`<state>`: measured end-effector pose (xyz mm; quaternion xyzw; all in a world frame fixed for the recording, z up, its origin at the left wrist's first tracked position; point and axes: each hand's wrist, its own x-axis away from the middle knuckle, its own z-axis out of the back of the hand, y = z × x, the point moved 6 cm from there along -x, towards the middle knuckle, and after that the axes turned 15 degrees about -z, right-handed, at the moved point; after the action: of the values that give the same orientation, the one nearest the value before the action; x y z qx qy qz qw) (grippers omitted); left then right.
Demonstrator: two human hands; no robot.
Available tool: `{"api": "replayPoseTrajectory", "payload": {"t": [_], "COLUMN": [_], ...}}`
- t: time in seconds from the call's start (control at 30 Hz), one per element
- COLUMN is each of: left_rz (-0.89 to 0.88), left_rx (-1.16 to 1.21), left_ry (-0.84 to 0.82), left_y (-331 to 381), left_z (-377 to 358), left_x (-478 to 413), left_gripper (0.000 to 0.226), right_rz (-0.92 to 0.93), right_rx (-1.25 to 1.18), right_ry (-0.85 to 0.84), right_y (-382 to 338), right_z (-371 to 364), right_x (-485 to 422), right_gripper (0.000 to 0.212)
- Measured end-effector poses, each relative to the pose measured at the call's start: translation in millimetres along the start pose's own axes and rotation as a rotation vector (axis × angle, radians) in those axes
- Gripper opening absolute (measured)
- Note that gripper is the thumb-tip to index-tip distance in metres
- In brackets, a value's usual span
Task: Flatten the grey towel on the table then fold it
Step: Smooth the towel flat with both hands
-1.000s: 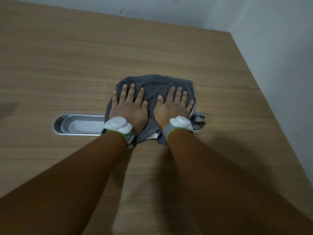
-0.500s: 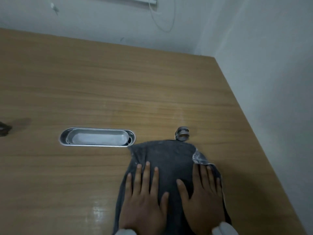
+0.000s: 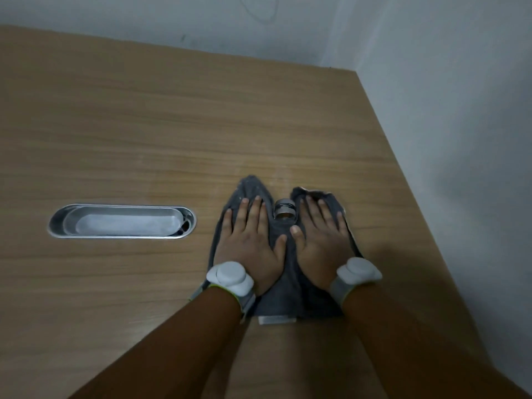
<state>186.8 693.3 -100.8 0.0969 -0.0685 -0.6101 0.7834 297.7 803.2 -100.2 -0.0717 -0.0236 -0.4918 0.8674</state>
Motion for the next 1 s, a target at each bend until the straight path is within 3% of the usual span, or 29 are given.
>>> {"api": "replayPoseTrajectory", "payload": {"t": [0.13,0.23,0.53,0.73,0.83,1.0], "left_rz": [-0.003,0.008,0.094,0.128,0.154,0.243], "left_rx": [-0.008,-0.020,0.005,-0.007,0.012,0.035], "left_ry": [0.027,0.019,0.031,-0.008,-0.021,0.026], "left_y": [-3,-3,29,60,54,14], "left_z": [1,2,-2,-4,-1,8], "left_x": [-3,-4,63,138,128,63], "left_gripper": [0.088,0.089,0.078,0.077,0.076,0.062], "right_rz": [0.213,0.250,-0.196,-0.173,-0.152,-0.056], "right_rx": [0.075,0.110,-0.093,-0.071,-0.072,-0.141], "right_ry": [-0.135,-0.164,0.024,0.040,0.035,0.064], "right_y": [7,6,12,30,29,25], "right_z": [3,7,-3,0,3,7], "right_x": [-25,-29,74,151,137,59], "right_gripper": [0.069,0.066,0.068,0.072,0.071,0.053]}}
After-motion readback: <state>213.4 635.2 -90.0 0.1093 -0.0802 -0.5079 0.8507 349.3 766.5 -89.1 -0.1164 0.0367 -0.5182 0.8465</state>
